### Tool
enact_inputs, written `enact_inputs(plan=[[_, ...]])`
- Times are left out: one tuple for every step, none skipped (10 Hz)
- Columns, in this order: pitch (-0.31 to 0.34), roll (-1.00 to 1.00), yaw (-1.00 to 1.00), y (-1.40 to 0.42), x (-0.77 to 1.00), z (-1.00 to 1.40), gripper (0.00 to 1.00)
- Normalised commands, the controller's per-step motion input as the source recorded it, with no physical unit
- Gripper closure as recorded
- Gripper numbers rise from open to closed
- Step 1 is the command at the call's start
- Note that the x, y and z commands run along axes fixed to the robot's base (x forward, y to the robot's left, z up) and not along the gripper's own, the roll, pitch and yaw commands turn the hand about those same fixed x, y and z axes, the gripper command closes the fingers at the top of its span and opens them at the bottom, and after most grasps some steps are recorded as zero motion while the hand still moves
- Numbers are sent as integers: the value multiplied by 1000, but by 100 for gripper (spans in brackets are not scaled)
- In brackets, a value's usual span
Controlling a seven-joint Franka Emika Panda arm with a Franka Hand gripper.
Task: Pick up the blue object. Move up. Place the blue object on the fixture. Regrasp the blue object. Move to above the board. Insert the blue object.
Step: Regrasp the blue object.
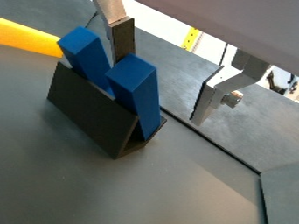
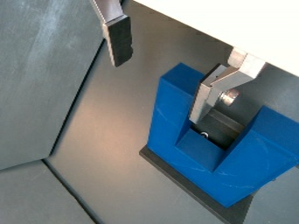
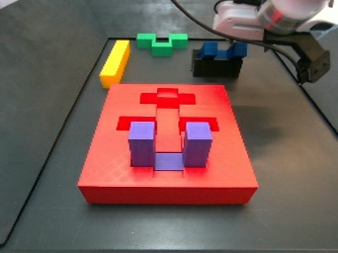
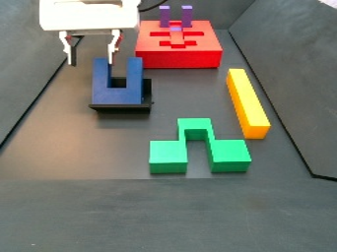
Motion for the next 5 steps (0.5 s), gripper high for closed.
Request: enact_inputs(plan=[[-154,180,46,0,0,-160,0],[-183,214,146,-46,0,-146,0],[-71,171,126,-89,0,0,0],[-14,217,143,-140,0,0,0],[0,217,131,-149,0,0,0]])
